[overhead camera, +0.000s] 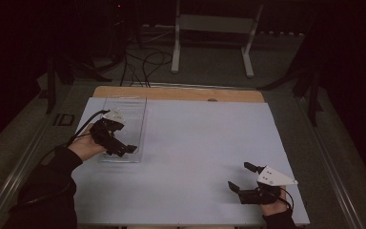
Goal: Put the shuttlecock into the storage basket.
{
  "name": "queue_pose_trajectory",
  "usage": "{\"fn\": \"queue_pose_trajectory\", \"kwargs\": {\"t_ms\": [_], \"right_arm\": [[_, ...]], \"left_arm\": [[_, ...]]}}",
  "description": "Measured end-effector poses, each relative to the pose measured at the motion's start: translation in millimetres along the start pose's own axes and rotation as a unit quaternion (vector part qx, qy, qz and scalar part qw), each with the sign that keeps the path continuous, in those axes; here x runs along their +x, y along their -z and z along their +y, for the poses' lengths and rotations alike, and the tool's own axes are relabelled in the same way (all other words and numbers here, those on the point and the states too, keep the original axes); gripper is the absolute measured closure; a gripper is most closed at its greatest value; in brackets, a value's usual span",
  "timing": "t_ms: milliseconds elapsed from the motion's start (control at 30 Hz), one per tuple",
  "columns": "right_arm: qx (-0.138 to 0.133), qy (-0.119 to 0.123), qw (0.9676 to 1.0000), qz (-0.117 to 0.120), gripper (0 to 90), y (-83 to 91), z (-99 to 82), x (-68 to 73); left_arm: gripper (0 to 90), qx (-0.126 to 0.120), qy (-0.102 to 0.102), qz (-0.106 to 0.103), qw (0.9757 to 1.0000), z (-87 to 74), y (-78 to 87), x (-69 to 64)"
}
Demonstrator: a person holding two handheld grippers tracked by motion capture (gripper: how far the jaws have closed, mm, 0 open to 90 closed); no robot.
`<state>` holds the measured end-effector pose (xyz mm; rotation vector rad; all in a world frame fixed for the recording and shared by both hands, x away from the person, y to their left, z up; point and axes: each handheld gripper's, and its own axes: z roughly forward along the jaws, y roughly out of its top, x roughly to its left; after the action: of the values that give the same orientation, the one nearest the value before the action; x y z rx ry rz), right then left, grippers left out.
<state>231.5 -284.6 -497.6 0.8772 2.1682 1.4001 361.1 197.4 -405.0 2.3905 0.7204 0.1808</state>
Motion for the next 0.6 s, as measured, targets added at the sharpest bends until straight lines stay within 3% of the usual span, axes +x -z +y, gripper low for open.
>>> {"fn": "queue_pose_trajectory", "kwargs": {"t_ms": [600], "right_arm": [[0.000,-0.001,1.0000,0.004,8.6,-0.2,-0.8,-0.6]], "left_arm": [[0.0,-0.002,-0.038,-0.029,0.9989,19.8,-15.6,-23.8]]}}
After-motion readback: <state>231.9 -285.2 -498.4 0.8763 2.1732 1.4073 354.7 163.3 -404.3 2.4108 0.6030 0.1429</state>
